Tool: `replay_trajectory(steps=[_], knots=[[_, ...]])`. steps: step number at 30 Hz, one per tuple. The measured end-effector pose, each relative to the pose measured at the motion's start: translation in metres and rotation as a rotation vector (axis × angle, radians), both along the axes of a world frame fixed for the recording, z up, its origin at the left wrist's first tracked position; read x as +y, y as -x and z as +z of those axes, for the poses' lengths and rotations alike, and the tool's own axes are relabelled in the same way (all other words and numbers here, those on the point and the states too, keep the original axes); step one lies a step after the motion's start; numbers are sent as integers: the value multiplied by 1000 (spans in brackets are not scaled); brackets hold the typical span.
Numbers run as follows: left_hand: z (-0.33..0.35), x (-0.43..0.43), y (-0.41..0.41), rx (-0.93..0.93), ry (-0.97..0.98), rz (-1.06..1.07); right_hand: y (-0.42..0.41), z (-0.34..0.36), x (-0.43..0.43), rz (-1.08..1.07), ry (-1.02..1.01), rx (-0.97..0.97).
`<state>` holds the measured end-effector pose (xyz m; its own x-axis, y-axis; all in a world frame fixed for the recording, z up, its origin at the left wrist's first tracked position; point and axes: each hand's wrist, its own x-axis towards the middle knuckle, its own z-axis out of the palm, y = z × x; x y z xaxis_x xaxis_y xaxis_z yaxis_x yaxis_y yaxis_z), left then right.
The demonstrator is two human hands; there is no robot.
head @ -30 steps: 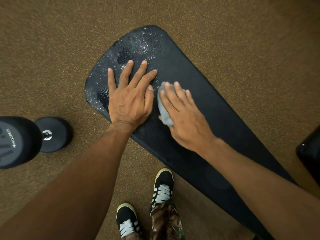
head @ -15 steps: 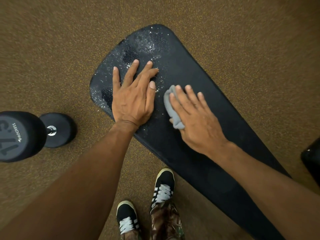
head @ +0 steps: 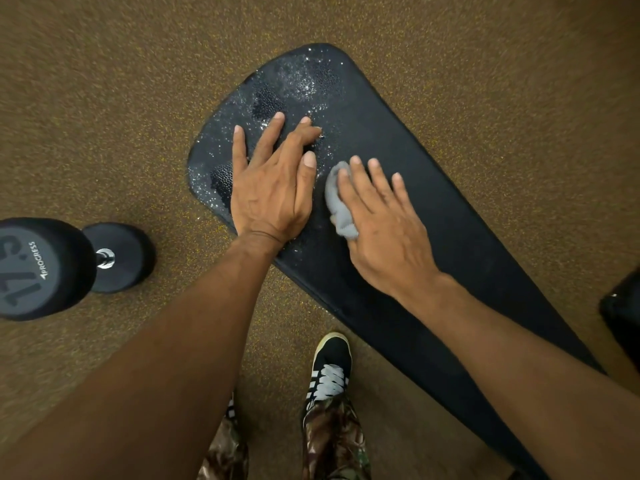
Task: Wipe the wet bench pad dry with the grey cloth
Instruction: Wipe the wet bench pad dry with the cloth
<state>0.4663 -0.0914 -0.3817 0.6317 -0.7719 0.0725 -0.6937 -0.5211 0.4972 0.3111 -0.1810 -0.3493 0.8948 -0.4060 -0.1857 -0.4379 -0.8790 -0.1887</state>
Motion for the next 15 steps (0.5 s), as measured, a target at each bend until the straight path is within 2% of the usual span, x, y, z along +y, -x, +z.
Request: replay_trajectory(steps=[3, 5, 8, 10, 12, 15], knots=[[3, 0, 2, 44, 45, 8, -22, -3, 23, -126, -99, -63], [5, 0, 0, 112, 116, 21, -19, -8, 38, -99, -117, -63], [7, 4, -6, 262, 237, 55, 3, -9, 38, 48, -23, 6], [11, 7, -10, 334, 272, 22, 10, -5, 27, 51, 66, 40], [14, 12, -16, 300, 260, -64, 2, -1, 22, -66, 102, 48], [13, 18, -33, 116, 230, -207, -26, -5, 42, -226, 24, -18]])
